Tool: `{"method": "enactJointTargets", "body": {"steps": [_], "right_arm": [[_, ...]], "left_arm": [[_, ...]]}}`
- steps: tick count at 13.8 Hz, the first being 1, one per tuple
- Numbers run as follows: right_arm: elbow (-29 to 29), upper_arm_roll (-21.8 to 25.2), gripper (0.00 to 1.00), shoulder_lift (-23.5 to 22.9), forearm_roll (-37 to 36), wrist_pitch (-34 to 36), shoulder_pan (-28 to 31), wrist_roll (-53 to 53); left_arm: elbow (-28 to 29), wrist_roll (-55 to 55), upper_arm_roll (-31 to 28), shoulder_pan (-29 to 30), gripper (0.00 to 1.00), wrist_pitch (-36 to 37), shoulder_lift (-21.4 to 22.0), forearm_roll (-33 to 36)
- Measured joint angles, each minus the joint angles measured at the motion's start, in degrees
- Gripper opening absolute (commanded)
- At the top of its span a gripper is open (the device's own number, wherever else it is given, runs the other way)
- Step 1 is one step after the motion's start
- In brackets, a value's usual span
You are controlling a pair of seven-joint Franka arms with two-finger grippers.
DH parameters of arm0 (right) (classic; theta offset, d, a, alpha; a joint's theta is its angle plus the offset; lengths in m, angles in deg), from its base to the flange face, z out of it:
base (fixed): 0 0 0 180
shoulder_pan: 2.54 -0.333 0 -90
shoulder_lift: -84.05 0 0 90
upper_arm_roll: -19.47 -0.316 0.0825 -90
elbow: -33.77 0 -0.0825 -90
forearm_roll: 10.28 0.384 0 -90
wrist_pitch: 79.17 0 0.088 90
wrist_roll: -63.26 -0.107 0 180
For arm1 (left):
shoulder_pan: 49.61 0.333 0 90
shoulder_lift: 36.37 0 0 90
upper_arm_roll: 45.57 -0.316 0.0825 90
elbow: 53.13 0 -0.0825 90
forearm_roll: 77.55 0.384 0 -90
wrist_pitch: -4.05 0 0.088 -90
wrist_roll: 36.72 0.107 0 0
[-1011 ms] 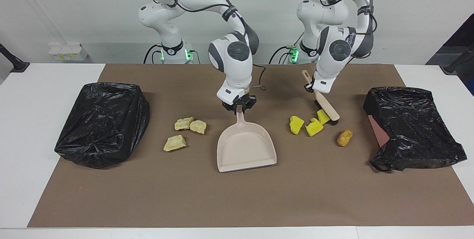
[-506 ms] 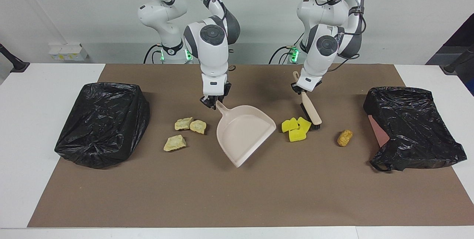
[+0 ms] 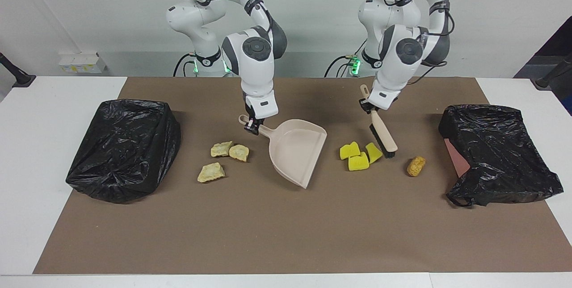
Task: Sweep and dump trash in bin
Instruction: 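Sweep the potato and sponges into the dustpan with the left gripper's brush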
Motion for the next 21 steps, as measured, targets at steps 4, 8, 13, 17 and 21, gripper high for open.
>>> {"method": "enactJointTargets", "body": {"steps": [4,8,13,17,21], "right_arm": [[-0.6,-0.2,0.00,-1.6,0.0,-1.3,-3.4,-2.3],[-1.0,-0.1,0.00,-1.8,0.0,-2.4,-3.6,-4.8],[-2.0,-0.1,0.00,-1.8,0.0,-3.7,-3.6,-6.0],[-2.0,-0.1,0.00,-1.8,0.0,-3.7,-3.6,-6.1],[-2.0,-0.1,0.00,-1.8,0.0,-3.7,-3.6,-6.1]], "left_arm": [[-2.0,10.1,-0.2,7.6,0.00,-1.1,-2.3,2.3],[-4.1,17.5,-0.3,12.1,0.00,-5.3,-7.2,4.1],[-6.9,23.0,1.4,11.3,0.00,-7.3,-13.7,4.5],[-6.6,23.7,1.8,5.4,0.00,-6.6,-13.6,2.6],[-4.4,23.2,2.0,-1.5,0.00,-6.5,-12.3,-3.1]]}}
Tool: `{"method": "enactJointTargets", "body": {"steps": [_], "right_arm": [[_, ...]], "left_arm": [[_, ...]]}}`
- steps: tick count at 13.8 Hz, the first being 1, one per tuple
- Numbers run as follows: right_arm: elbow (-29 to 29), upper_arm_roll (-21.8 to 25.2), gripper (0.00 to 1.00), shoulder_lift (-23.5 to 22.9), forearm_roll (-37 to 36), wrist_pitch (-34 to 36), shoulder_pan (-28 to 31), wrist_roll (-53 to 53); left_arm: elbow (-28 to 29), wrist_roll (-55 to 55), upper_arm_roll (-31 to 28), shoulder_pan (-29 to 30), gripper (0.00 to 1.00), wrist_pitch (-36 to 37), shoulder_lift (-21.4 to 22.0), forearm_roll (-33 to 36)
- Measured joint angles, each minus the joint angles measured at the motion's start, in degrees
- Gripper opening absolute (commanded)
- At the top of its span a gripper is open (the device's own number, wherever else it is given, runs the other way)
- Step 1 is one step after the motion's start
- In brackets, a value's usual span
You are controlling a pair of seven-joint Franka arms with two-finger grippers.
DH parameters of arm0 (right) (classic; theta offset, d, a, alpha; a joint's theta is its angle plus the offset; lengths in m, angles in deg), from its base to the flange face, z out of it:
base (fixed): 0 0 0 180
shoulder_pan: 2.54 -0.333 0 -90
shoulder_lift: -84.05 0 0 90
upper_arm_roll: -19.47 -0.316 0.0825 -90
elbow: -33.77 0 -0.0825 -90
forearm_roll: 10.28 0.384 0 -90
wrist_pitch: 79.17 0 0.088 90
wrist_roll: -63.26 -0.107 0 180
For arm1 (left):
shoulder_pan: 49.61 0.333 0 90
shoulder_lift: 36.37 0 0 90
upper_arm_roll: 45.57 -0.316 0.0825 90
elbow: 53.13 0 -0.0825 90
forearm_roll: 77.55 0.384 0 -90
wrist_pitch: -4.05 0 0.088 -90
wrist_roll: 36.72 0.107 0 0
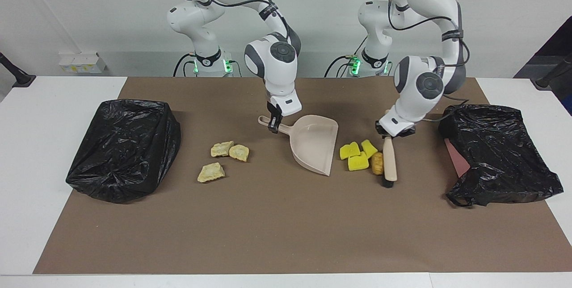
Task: Sweep and dump trash in bin
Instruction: 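Sweep the potato and sponges into the dustpan with the left gripper's brush, then carry the loaded dustpan with the right gripper to the nearby black bag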
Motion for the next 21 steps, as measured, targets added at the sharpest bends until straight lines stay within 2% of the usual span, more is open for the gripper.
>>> {"method": "enactJointTargets", "body": {"steps": [6,10,13,18,21], "right_arm": [[-0.1,0.0,0.00,0.0,0.0,0.0,0.0,-0.5],[-0.1,0.0,0.00,0.0,0.0,0.0,0.0,-0.6],[-0.1,0.0,0.00,0.0,0.0,0.0,0.0,-0.6],[0.0,0.3,0.00,0.5,0.0,0.5,0.4,-0.7],[0.5,0.6,0.00,3.7,0.0,3.4,3.2,-0.8]], "left_arm": [[2.4,-8.1,0.2,-12.8,0.00,-0.1,2.4,-10.0],[2.4,-12.3,0.1,-18.0,0.00,-0.1,3.0,-11.4],[2.4,-12.5,-1.4,-16.1,0.00,0.1,3.0,-11.4],[1.3,-11.7,-2.2,-5.6,0.00,2.7,4.3,-9.8],[1.4,-11.8,-2.0,-4.5,0.00,3.5,4.5,-9.6]]}}
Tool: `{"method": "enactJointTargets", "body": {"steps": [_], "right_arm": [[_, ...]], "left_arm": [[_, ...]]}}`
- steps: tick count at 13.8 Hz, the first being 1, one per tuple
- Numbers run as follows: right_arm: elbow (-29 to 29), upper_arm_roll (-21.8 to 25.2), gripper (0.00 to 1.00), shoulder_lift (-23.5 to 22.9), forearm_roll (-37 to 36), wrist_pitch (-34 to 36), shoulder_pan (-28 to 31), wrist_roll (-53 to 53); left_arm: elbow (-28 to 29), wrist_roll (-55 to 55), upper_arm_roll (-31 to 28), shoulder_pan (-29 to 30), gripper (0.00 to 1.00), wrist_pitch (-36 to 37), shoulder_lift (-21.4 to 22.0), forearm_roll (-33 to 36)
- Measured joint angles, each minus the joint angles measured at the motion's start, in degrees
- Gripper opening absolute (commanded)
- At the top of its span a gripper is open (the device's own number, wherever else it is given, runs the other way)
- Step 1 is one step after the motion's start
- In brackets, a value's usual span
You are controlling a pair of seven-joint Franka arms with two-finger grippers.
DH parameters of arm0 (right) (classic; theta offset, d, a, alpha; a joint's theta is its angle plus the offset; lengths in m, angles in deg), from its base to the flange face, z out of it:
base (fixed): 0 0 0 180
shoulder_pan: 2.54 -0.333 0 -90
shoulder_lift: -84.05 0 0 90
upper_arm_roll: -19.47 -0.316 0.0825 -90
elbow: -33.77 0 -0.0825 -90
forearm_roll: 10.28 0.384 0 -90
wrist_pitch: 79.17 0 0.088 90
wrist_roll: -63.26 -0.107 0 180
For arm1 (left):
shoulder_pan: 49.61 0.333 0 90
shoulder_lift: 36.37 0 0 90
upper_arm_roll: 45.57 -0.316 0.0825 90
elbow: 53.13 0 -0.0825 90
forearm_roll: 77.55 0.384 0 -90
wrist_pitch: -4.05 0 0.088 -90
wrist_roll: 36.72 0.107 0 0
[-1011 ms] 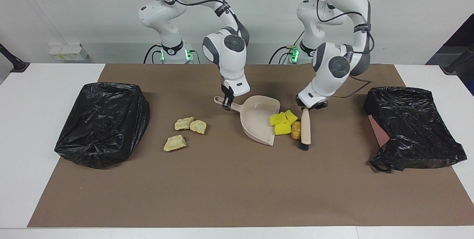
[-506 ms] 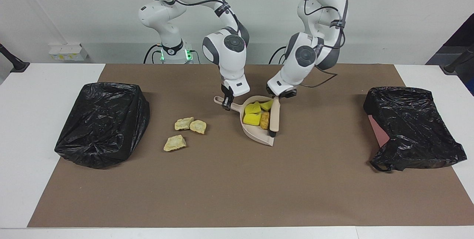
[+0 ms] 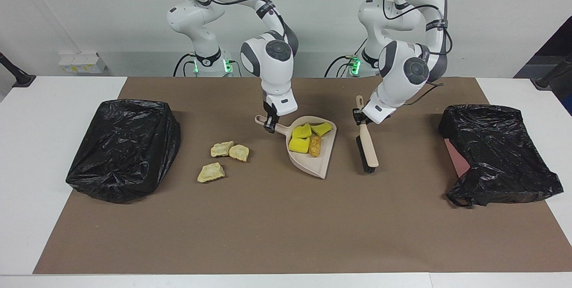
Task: Sweep and dump trash in bin
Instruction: 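Carry the loaded dustpan with the right gripper to the nearby black bag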
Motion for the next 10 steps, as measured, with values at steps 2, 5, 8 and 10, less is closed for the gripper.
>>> {"method": "enactJointTargets", "body": {"steps": [2,5,8,10], "right_arm": [[0.3,0.1,0.00,4.0,-0.1,2.4,3.4,0.1],[0.8,0.2,0.00,9.4,-0.3,6.8,9.7,3.7],[2.0,0.5,0.00,13.2,-0.4,12.2,19.7,13.6],[2.8,0.7,0.00,14.4,-0.5,14.6,27.8,22.6]], "left_arm": [[0.2,-2.8,0.6,-0.8,0.00,0.0,0.1,2.1],[1.0,-11.9,1.2,-5.8,0.00,0.0,1.0,4.0],[4.8,-19.6,1.7,-11.5,0.00,-2.5,3.4,4.2],[8.8,-24.0,1.8,-15.2,0.00,-3.9,6.0,4.2]]}}
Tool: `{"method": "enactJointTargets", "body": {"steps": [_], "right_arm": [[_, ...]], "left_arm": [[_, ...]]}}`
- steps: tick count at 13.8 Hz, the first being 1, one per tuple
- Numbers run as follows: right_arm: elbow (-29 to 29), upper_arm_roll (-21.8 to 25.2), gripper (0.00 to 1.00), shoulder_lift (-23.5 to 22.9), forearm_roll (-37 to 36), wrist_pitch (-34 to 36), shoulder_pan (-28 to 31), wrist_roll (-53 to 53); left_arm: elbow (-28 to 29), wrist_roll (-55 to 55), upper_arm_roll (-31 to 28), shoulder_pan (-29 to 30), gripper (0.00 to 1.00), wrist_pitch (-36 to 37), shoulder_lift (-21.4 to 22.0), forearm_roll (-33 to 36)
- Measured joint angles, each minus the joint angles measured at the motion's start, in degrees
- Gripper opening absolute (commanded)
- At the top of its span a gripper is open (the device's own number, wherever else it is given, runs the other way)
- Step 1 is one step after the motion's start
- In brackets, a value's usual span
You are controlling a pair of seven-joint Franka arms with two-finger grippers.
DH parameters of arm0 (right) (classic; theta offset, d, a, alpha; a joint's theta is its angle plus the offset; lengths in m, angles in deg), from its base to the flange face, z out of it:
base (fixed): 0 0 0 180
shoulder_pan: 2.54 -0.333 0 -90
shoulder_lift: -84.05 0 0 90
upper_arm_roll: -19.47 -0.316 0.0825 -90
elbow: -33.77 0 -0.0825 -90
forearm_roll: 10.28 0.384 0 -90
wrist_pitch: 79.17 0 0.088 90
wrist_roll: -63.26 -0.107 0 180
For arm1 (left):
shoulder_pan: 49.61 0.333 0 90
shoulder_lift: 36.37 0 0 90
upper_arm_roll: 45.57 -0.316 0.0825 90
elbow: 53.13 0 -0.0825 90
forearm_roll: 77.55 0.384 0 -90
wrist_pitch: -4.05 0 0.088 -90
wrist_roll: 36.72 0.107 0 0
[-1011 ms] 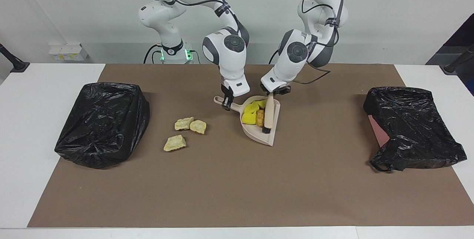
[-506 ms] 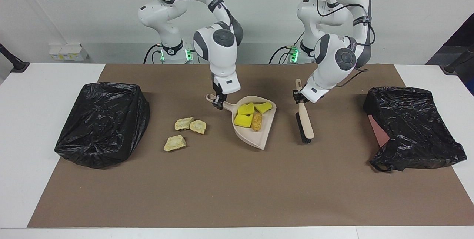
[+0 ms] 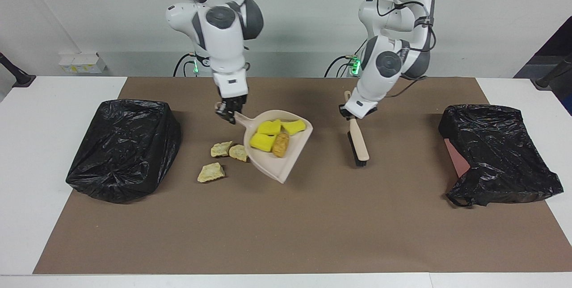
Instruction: Sweep and dump trash in bin
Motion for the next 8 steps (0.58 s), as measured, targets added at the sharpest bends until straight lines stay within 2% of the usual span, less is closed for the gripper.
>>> {"method": "enactJointTargets", "body": {"steps": [3,6,8], "right_arm": [[0.3,0.2,0.00,0.2,-0.4,-0.1,13.6,16.4],[0.3,0.4,0.00,0.1,-6.6,-3.4,24.2,28.2],[0.3,0.3,0.00,-0.3,-10.3,-6.1,28.5,34.5]], "left_arm": [[4.6,-7.1,0.2,-7.1,0.00,-1.1,2.9,0.0],[6.1,-10.3,0.3,-11.4,0.00,-3.5,3.2,-0.1],[6.8,-10.5,0.3,-12.6,0.35,-5.5,3.2,-0.5]]}}
